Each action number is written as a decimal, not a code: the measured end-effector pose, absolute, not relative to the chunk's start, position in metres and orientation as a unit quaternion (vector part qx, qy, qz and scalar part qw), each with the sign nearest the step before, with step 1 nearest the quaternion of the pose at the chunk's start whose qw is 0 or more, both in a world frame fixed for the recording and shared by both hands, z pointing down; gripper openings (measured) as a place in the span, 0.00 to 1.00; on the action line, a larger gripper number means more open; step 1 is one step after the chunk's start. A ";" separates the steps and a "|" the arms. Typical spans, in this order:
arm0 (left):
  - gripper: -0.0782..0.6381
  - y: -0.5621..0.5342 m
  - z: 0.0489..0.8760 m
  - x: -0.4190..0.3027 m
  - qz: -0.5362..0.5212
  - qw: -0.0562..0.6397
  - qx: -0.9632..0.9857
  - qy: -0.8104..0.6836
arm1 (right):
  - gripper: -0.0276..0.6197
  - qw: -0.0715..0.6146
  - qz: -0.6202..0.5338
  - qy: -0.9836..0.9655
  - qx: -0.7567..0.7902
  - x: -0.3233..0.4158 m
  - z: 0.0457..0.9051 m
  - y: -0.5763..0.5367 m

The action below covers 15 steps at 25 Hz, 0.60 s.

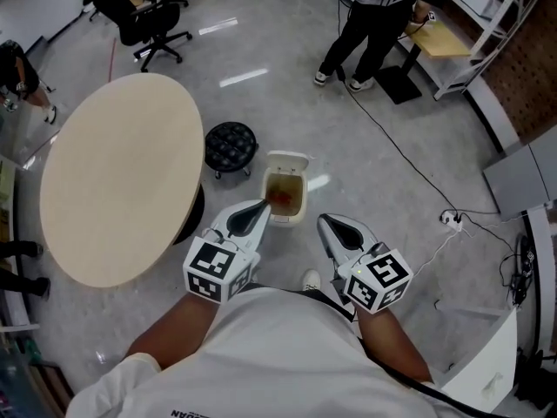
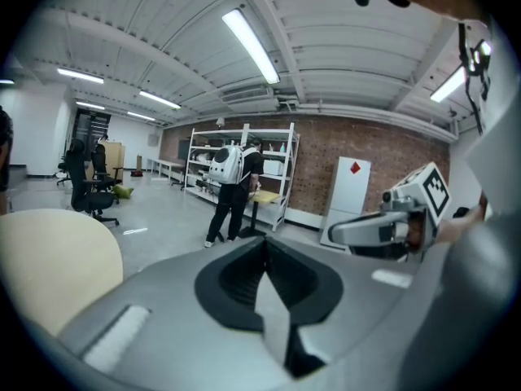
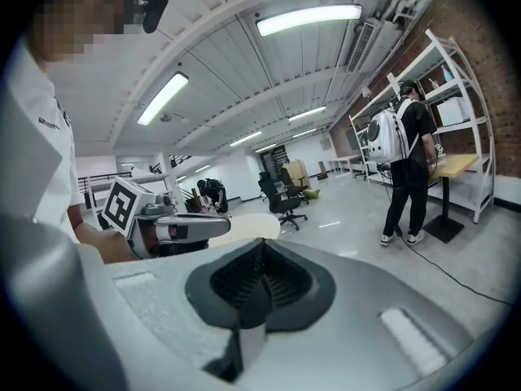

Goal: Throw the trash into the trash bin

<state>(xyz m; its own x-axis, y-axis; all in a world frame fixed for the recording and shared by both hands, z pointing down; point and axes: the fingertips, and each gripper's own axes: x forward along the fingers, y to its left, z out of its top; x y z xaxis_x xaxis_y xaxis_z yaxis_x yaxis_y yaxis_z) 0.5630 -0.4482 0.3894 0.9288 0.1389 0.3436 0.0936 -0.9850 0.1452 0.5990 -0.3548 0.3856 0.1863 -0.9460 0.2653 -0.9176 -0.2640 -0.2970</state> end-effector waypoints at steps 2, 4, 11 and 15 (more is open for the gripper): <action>0.12 -0.451 0.391 0.561 0.178 0.065 0.980 0.060 | 0.05 0.031 -0.203 0.602 -0.771 0.598 0.388 -0.355; 0.12 -0.454 0.394 0.560 0.180 0.068 0.980 0.060 | 0.05 0.030 -0.204 0.599 -0.773 0.597 0.389 -0.356; 0.12 -0.452 0.391 0.560 0.176 0.067 0.980 0.064 | 0.05 0.027 -0.205 0.599 -0.773 0.596 0.386 -0.358; 0.12 -0.451 0.390 0.561 0.176 0.061 0.981 0.063 | 0.05 0.019 -0.204 0.597 -0.775 0.597 0.387 -0.357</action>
<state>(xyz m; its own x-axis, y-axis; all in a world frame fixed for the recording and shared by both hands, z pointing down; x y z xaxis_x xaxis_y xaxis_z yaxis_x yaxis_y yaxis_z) 0.5609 -0.4506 0.3900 0.9303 0.1448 0.3371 0.1019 -0.9847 0.1417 0.5970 -0.3570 0.3871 0.2030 -0.9341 0.2938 -0.9187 -0.2855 -0.2730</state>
